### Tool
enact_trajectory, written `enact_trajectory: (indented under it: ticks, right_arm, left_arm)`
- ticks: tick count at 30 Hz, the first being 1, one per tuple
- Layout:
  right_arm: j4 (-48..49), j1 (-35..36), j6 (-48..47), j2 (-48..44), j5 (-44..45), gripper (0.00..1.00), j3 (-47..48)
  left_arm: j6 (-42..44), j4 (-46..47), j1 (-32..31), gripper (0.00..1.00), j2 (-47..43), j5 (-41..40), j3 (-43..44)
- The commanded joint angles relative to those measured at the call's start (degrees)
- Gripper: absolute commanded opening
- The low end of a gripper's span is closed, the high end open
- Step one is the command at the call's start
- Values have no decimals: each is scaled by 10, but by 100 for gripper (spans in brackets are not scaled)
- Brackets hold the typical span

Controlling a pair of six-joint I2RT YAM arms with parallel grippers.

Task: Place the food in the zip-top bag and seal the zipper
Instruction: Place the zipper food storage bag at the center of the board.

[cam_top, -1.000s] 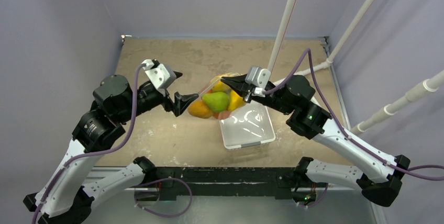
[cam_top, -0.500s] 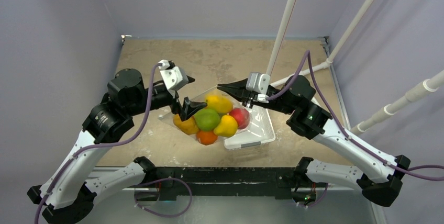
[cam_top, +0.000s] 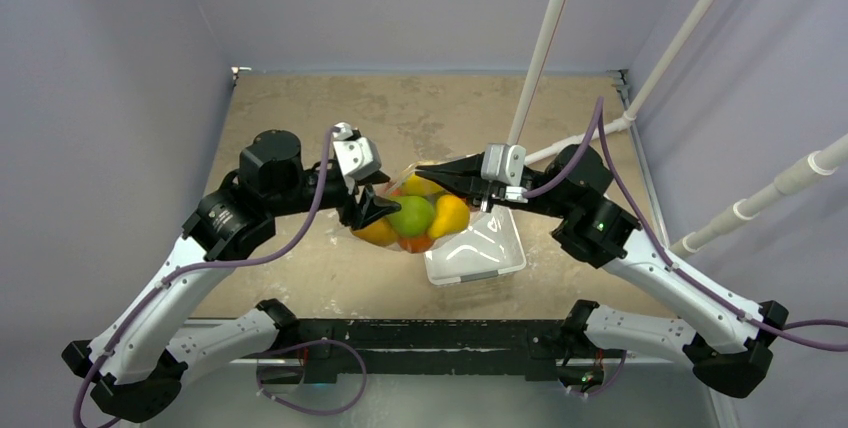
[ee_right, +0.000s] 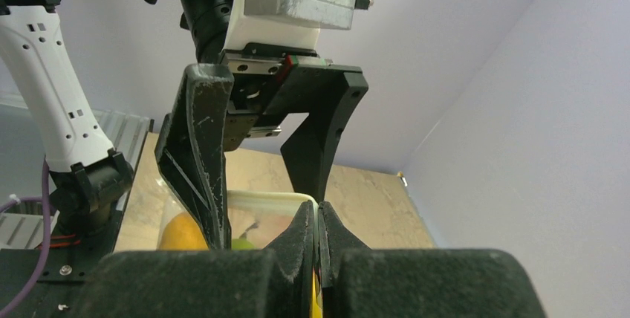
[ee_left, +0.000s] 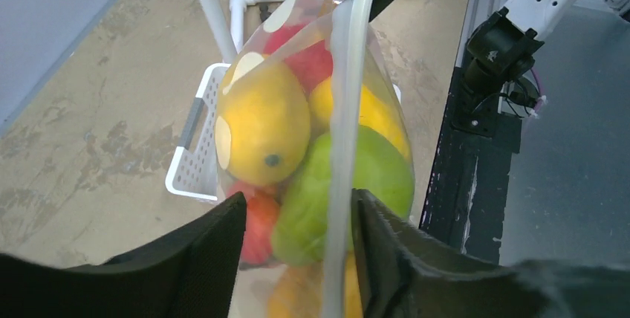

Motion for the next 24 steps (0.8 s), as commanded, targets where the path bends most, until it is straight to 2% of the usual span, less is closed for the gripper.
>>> enact_trajectory:
  ticks: [1, 6, 12, 20, 24]
  right_arm:
    - [49, 0, 6, -14, -21, 0, 35]
    - [52, 0, 8, -11, -20, 0, 31]
    - [52, 0, 12, -6, -14, 0, 28]
    - [39, 0, 21, 10, 21, 0, 21]
    - [44, 0, 38, 11, 61, 13, 10]
  left_arm:
    - [7, 16, -1, 43, 3, 25, -9]
    - [6, 8, -2, 0, 7, 33, -11]
    - [10, 6, -2, 0, 3, 30, -15]
    - [7, 9, -2, 0, 1, -37, -14]
    - [6, 6, -2, 0, 8, -77, -6]
